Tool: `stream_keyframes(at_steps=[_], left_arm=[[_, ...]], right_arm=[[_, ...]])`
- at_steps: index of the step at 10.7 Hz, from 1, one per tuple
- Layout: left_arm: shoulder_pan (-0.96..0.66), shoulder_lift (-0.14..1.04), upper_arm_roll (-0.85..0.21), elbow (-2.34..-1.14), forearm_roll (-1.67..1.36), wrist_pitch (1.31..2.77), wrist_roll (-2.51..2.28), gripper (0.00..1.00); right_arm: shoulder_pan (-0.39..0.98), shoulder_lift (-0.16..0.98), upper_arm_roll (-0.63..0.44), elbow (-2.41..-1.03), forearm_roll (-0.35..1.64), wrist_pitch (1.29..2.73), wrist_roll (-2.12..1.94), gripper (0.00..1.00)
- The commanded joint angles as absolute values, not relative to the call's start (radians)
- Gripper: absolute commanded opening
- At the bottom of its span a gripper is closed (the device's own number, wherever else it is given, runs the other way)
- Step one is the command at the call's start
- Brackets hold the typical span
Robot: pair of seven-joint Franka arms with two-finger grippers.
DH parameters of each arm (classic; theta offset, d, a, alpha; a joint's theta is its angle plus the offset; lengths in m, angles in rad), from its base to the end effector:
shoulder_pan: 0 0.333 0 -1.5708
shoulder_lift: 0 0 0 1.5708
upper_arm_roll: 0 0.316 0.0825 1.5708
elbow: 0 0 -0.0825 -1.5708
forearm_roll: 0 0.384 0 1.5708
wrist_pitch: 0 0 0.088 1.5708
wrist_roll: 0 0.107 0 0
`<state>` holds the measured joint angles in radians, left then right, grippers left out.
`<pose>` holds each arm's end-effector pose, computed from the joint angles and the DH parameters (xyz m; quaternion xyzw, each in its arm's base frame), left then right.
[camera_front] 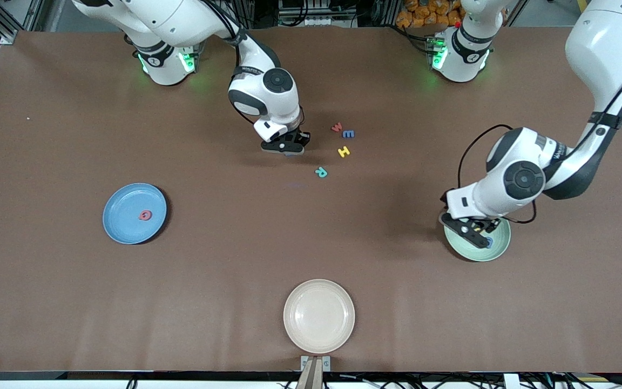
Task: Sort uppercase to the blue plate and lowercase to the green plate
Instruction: 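Release the yellow u on the green plate while the right gripper lifts blue M, then place the blue M on the blue plate while the left gripper reaches letters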
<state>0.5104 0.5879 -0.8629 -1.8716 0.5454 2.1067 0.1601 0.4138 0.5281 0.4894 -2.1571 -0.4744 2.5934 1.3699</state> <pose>0.5988 -0.1570 0.2810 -0.9265 0.3733 0.0474 0.0090 0.3357 0.4495 0.1764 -0.9983 0.0573 -0.0039 0.0040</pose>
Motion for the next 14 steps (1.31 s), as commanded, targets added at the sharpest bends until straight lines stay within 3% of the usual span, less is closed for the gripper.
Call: stream_keyframes(at_steps=[1,7,11,14], left_arm=[[0.514,0.566,-0.946,-1.907,0.526,2.102,0.276,1.00],[0.503,0.546,-1.069,-2.045,0.575,2.123,0.407,1.00],[0.551,0.532,-1.131,-2.264,0.613,2.421,0.381,1.00],[0.429,0.531,-1.131,-2.307,0.733,2.464,0.127,1.00]], right_arm=[[0.396,0.542,0.486,-2.157,-0.511,2.589,1.401,0.31],[0.263,0.506,0.486,-2.157,-0.511,2.560,1.170,0.31],[0.077,0.463,0.489,-2.160,-0.506,2.451,0.837,0.31],[-0.070,0.445,0.488,-2.161,-0.502,2.405,0.556,0.31]])
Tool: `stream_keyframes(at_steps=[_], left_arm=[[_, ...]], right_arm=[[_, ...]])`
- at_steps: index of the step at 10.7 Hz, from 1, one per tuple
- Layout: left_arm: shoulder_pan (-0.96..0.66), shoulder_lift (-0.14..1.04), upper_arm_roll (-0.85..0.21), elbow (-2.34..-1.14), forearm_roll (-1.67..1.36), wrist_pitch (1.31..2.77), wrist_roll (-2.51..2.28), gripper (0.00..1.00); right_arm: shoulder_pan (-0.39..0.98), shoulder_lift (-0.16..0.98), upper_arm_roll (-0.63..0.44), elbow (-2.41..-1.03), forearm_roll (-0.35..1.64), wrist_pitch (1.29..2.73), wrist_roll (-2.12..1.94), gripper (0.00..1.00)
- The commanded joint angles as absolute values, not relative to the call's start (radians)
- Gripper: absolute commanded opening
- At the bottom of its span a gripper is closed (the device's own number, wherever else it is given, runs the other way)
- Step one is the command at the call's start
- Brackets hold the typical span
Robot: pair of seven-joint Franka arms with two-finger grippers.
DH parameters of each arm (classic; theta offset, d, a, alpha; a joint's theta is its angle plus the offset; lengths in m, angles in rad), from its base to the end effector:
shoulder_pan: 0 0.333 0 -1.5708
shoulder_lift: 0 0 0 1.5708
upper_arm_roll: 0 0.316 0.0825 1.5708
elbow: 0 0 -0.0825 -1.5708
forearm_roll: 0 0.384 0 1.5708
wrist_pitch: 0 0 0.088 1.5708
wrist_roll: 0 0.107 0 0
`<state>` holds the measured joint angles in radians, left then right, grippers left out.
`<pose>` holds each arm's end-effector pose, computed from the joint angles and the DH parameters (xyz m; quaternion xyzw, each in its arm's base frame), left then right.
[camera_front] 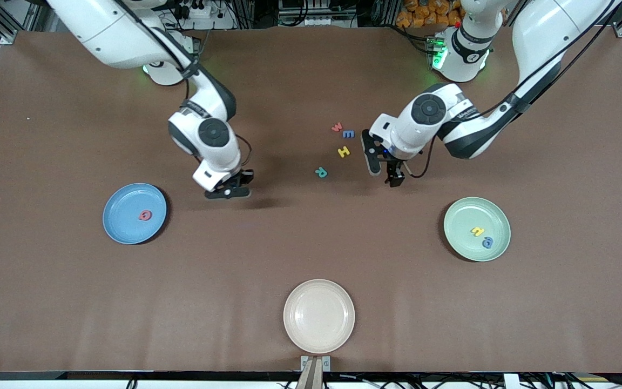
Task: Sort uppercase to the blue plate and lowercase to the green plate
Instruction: 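Place the blue M on the blue plate while the left gripper reaches letters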
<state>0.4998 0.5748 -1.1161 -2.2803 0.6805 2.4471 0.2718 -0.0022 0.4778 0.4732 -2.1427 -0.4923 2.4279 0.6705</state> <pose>0.4196 -0.3154 0.2373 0.7743 -0.6310 0.0110 0.0468 0.4937 0.2548 0.1902 0.9946 0.0804 -0.0205 0.0627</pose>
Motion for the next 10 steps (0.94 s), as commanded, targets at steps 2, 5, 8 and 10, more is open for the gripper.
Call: stream_keyframes(at_steps=[2,5,8,10], left_arm=[[0.347,0.537,-1.129,-2.303,0.771,2.464,-0.024,1.00],[0.275,0.540,-1.117,-2.306,0.785,2.464,-0.064,1.00],[0.213,0.561,-1.077,-2.318,0.839,2.462,-0.077,0.93],[0.139,0.561,-1.040,-2.318,0.842,2.462,-0.124,0.92]], right_arm=[[-0.191,0.433,0.486,-2.160,-0.502,2.367,0.340,0.31],[-0.319,0.407,0.448,-2.079,-0.355,2.223,-0.066,0.31],[-0.314,0.419,0.371,-2.034,-0.222,2.175,-0.239,0.31],[-0.314,0.448,0.329,-2.043,-0.222,2.218,-0.293,0.34]])
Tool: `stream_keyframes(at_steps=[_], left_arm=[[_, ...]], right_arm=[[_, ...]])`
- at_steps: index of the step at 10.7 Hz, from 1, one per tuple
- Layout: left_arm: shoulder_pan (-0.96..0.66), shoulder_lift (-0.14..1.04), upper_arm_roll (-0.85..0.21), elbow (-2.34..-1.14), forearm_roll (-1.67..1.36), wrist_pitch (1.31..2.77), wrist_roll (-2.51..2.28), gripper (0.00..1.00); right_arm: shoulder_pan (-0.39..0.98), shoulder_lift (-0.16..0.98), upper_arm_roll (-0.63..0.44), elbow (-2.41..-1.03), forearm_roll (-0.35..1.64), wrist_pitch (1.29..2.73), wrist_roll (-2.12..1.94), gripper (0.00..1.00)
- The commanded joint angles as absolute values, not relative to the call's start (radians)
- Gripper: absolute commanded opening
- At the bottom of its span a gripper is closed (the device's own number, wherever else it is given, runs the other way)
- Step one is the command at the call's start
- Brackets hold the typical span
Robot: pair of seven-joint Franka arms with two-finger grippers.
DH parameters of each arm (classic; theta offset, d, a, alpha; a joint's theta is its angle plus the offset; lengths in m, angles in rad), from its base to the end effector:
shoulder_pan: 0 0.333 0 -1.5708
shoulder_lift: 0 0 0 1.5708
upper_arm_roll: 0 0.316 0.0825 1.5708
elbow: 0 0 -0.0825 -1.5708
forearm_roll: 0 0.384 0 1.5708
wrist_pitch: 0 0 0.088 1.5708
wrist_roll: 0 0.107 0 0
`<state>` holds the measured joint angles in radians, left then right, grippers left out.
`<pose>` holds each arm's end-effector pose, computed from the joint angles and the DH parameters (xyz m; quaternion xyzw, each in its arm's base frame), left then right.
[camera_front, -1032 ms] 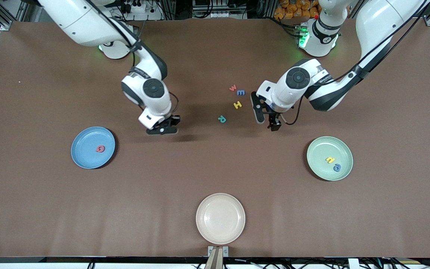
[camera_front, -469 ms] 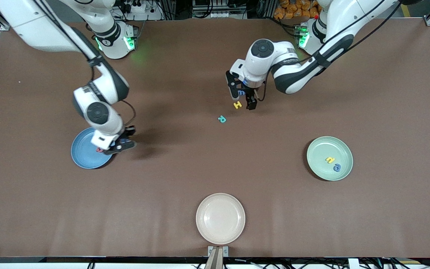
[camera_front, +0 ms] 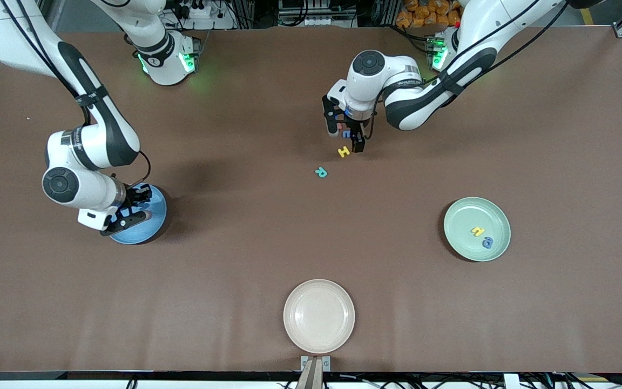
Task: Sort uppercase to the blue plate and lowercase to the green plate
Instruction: 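Place the blue M on the blue plate while the left gripper reaches letters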
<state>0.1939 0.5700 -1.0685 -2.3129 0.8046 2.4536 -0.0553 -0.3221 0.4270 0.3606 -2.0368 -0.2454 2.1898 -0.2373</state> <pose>0.3091 -0.4068 0.2170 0.7601 -0.6498 0.0042 0.0091 0.5703 0.0117 0.2267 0.9700 0.2122 -0.1183 0.0042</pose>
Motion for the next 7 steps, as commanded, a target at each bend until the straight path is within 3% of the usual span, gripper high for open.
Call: stream_keyframes(at_steps=[1,3,4,5,7], left_arm=[[0.088,0.561,-1.008,-2.315,0.850,2.462,-0.149,0.91],[0.055,0.563,-0.979,-2.318,0.906,2.464,-0.178,0.88],[0.057,0.564,-0.977,-2.319,0.910,2.464,-0.178,0.88],[0.057,0.565,-0.977,-2.319,0.910,2.464,-0.178,0.87],[0.063,0.571,-0.977,-2.332,0.923,2.464,-0.178,0.85]], right_arm=[[-0.316,0.459,0.287,-2.045,-0.215,2.238,-0.358,0.34],[-0.316,0.457,0.253,-2.043,-0.198,2.237,-0.455,0.38],[-0.313,0.457,0.253,-2.042,-0.198,2.234,-0.450,0.61],[-0.311,0.457,0.255,-2.040,-0.196,2.232,-0.445,0.77],[-0.298,0.457,0.258,-2.031,-0.177,2.215,-0.392,0.77]])
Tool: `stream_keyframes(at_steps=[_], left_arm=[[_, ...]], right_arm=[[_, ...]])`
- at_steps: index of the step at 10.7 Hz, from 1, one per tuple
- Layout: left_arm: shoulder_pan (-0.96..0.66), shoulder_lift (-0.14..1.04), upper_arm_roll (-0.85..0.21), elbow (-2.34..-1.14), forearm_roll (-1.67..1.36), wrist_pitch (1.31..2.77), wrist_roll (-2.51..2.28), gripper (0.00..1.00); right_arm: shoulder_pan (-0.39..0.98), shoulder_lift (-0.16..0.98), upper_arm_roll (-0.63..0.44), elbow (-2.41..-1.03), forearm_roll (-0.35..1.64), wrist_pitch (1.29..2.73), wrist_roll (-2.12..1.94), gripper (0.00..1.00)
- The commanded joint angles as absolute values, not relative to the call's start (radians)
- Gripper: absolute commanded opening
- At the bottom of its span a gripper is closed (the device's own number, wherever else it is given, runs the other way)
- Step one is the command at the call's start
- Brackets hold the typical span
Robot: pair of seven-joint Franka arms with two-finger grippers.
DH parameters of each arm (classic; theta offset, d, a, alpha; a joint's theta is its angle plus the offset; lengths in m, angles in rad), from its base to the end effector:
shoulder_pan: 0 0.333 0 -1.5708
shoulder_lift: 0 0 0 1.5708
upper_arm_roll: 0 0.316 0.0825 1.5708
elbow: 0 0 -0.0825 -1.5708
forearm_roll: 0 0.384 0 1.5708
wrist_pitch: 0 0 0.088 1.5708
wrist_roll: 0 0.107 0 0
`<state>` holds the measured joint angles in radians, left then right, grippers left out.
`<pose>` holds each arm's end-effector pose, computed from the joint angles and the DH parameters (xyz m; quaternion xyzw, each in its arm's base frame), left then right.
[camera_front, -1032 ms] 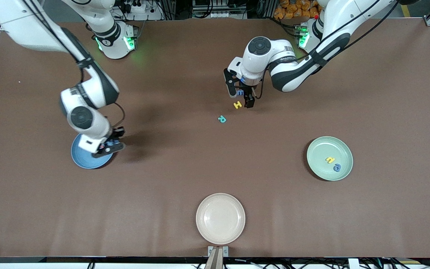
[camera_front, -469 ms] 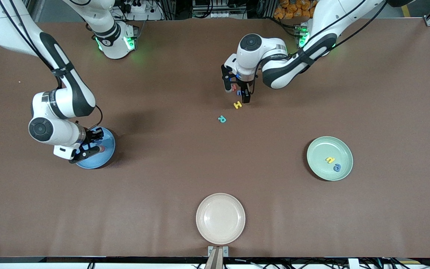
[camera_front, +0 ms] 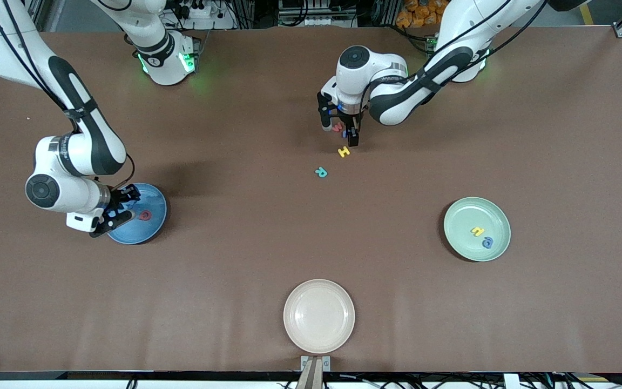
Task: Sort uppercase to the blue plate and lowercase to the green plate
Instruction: 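Grasp the blue E-shaped letter with the left gripper while the right returns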
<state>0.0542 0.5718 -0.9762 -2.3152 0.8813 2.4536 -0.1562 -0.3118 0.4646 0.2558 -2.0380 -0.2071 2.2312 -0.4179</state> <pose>0.2816 -0.4184 0.1936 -0.7527 0.6579 -0.0023 0.0235 0.5678 -0.0379 0.2008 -0.9615 -0.2447 0.1240 0.0145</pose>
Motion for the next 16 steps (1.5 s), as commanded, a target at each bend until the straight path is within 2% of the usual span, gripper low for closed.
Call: stream_keyframes(at_steps=[1,3,8,13,16], left_arm=[[0.067,0.571,-0.977,-2.341,0.940,2.464,-0.179,0.85],[0.066,0.571,-0.977,-2.349,0.948,2.465,-0.183,0.83],[0.060,0.584,-0.945,-2.349,0.988,2.519,-0.190,0.79],[0.049,0.620,-0.928,-2.349,1.057,2.542,-0.252,0.77],[0.051,0.618,-0.928,-2.353,1.058,2.542,-0.259,0.77]], right_arm=[[-0.290,0.454,0.267,-2.001,-0.176,2.173,-0.332,0.77],[-0.261,0.440,0.317,-1.938,-0.146,2.030,-0.173,0.77],[-0.128,0.365,0.462,-1.962,-0.109,2.014,0.430,0.77],[0.065,0.339,0.488,-2.034,-0.031,2.202,0.915,0.77],[0.176,0.366,0.488,-2.080,-0.031,2.403,1.182,0.77]])
